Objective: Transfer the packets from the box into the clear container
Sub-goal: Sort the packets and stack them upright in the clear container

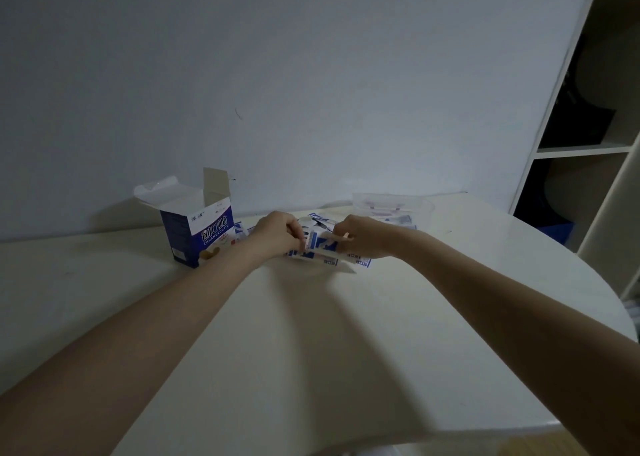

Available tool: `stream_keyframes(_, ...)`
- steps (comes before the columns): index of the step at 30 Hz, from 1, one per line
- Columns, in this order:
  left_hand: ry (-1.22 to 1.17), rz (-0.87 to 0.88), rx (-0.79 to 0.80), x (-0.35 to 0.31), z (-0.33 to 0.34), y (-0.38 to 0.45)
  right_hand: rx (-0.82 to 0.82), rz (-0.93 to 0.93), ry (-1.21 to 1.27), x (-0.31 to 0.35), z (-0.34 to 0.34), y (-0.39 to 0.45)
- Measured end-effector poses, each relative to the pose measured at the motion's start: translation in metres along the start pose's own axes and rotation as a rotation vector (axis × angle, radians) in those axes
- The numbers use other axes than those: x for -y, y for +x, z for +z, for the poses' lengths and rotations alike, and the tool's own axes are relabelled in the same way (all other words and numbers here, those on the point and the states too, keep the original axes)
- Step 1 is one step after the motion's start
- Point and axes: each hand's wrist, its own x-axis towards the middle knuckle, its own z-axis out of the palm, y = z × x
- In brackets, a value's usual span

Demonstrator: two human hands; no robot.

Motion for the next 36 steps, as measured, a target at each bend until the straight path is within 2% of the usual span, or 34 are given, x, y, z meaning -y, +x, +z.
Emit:
stream_keyframes(2, -0.087, 0.009, 0.024, -0.003, 0.005, 0.001, 0.021, -0.010, 0.007, -0.002, 0.005, 0.002)
stream_keyframes(10, -0.260, -0.040, 0.097, -0.001, 0.006, -0.003, -0.100, -0.059, 0.015, -0.005, 0.017, 0.009)
stream_keyframes(11, -0.206, -0.018, 0.127, 0.002, 0.004, -0.004, -0.104, -0.069, 0.019, -0.004, 0.019, 0.009)
stream_keyframes(15, 0.301, 0.160, 0.205, 0.017, 0.009, -0.008, -0.104, -0.112, -0.007, -0.001, 0.025, 0.009)
stream_keyframes(20, 0.275, 0.199, 0.197, 0.018, 0.012, -0.013, -0.014, 0.028, -0.086, -0.021, 0.019, 0.004)
stream_keyframes(23, 0.296, 0.200, 0.189, 0.015, 0.013, -0.013, 0.065, 0.089, 0.001, -0.030, 0.016, -0.001)
stream_keyframes(32, 0.340, 0.237, 0.120, 0.007, 0.015, -0.014, -0.029, 0.016, 0.075, -0.015, 0.019, 0.001)
stream_keyframes(36, 0.413, 0.260, 0.118, 0.006, 0.012, -0.015, -0.068, -0.012, -0.034, -0.007, 0.020, 0.005)
